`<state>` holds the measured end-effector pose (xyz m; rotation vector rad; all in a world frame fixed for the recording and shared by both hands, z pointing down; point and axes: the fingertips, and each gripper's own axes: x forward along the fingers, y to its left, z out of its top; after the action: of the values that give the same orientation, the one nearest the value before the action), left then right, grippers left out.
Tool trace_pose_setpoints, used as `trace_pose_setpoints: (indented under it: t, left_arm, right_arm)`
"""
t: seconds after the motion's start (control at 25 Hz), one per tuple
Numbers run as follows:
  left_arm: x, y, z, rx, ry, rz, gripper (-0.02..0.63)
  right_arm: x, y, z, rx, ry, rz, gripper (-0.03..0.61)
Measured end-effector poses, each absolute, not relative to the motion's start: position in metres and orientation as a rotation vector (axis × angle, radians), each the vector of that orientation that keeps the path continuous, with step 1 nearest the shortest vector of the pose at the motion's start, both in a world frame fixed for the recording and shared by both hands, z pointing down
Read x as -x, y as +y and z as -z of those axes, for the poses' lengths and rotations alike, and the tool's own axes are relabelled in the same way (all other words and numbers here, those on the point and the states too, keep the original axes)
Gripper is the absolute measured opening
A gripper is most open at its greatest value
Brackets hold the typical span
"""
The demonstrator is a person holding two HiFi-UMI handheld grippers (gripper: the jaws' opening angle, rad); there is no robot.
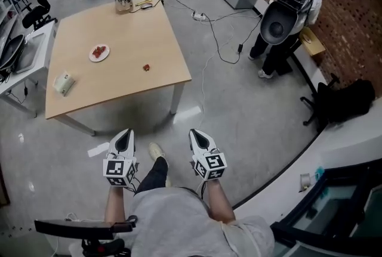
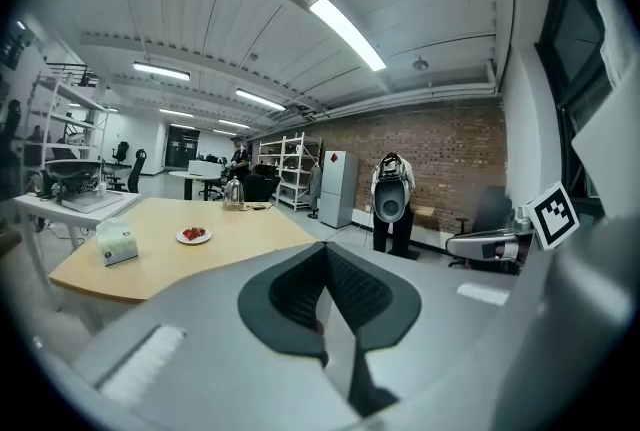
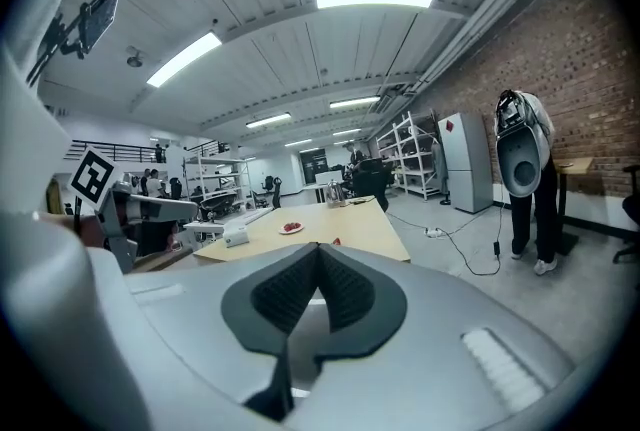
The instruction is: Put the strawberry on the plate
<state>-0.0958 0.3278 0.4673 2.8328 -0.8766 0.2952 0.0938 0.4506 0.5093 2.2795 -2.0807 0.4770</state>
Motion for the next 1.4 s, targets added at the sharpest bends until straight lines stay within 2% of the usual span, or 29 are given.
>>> trace_pose_setpoints:
  t: [0.88, 1.4]
  left_arm:
    - [0.028, 0.160, -0.448, -2.811, -0.961, -0.266, 0.020]
    - [0.038, 0.117, -0.460, -2.759, -1.041, -0.280, 0.020]
  right_arm:
    - [-0.165, 0.265, -0.483, -2.187, -2.158, -0.440, 0.006]
    - [-0.168, 0.212, -0.496, -2.107, -2.182, -0.452, 0.006]
